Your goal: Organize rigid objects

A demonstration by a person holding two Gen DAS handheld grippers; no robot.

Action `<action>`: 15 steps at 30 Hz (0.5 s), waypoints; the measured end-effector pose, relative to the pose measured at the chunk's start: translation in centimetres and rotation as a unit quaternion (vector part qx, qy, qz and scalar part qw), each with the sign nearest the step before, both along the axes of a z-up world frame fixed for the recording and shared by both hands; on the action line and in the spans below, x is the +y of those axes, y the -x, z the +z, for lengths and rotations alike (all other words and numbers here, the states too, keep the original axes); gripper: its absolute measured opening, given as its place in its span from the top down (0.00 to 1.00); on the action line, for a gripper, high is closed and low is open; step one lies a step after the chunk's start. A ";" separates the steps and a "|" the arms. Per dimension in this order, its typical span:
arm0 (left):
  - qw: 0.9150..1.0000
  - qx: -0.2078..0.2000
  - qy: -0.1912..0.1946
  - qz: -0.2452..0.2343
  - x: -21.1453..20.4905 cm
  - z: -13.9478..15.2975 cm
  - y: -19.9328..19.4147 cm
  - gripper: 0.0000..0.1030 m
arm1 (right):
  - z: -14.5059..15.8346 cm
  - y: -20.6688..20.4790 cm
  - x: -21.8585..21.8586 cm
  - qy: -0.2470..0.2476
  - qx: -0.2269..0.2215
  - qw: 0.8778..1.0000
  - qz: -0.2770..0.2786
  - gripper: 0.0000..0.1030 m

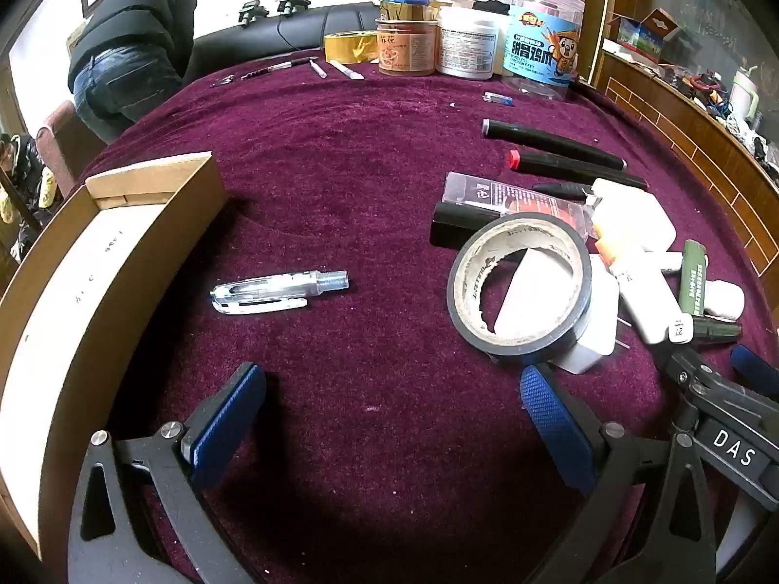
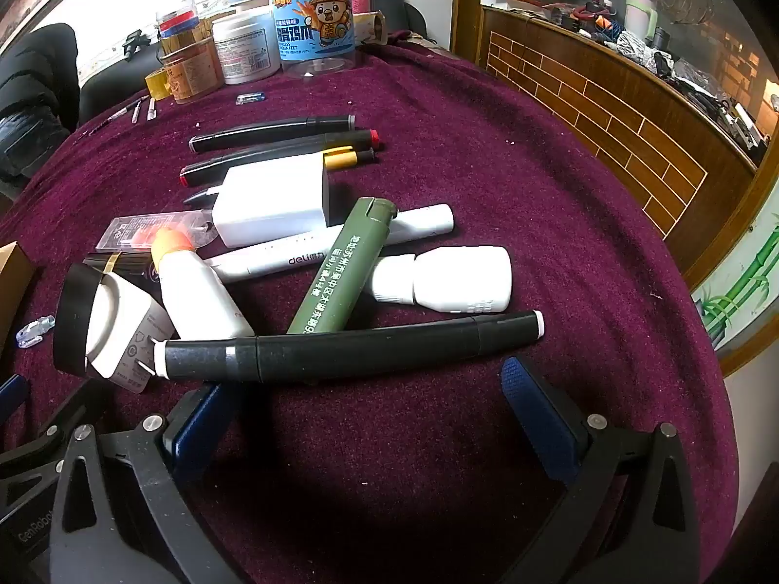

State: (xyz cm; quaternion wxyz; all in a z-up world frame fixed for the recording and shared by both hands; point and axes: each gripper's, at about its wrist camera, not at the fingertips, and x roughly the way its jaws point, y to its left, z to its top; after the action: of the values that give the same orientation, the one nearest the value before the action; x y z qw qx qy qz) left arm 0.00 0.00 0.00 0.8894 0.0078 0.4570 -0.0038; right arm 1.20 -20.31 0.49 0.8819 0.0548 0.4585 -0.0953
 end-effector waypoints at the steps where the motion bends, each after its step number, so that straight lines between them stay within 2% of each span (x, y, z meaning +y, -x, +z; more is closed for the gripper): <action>1: 1.000 0.000 0.001 0.000 0.0 0.0 0.0 0.01 | 0.0 0.0 0.0 0.001 -0.001 1.000 0.000 0.00; 15: 1.000 0.001 0.001 0.000 0.0 0.0 0.0 0.01 | 0.0 0.0 0.0 0.002 0.001 1.000 0.000 0.00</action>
State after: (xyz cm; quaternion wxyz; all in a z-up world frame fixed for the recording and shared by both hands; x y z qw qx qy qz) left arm 0.00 0.00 0.00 0.8889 0.0068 0.4580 -0.0043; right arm 1.20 -20.30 0.48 0.8817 0.0527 0.4589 -0.0964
